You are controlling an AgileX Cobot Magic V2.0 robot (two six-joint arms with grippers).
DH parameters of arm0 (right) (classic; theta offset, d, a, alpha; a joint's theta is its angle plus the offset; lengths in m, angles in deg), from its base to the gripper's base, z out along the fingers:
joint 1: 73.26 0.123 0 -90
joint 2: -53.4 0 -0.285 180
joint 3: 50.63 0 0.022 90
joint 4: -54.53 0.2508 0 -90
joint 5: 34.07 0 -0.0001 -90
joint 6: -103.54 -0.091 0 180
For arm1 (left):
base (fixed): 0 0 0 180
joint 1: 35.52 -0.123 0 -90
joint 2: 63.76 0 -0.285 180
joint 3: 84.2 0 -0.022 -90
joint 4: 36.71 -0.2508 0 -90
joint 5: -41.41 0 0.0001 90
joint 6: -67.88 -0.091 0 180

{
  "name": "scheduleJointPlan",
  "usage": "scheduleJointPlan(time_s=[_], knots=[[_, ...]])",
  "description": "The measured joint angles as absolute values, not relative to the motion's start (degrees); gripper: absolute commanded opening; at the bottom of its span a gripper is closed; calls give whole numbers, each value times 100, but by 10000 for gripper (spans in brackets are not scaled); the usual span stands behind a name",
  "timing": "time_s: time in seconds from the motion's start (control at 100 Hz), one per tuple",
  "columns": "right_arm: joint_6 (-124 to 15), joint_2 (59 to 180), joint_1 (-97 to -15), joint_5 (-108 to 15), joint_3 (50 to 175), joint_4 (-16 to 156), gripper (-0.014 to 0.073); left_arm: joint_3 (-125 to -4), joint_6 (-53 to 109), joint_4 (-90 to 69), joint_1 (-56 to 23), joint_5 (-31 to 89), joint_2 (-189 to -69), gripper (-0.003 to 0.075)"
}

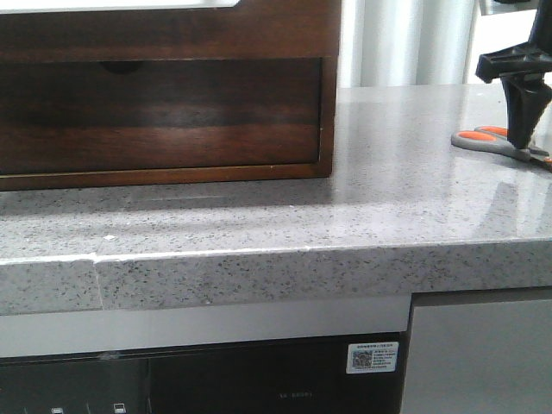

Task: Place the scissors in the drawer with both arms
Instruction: 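Grasp the scissors by the blade end with the right gripper and lift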

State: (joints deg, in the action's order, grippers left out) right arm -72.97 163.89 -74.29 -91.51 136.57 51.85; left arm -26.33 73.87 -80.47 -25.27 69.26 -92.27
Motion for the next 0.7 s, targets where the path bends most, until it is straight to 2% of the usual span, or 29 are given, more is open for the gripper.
scheduleJointPlan(time_s=[0.56, 0.62, 0.7], knots=[[-7077, 16664, -7407, -9207, 13681, 5363, 391, -2633, 7387, -8047, -2527, 6915, -9227, 295], [-7071, 16667, -7399, -9207, 13690, 5363, 365, -2633, 7387, -8047, -2527, 6915, -9227, 295], [-7071, 16671, -7399, -9207, 13699, 5375, 290, -2633, 7387, -8047, -2527, 6915, -9227, 295]])
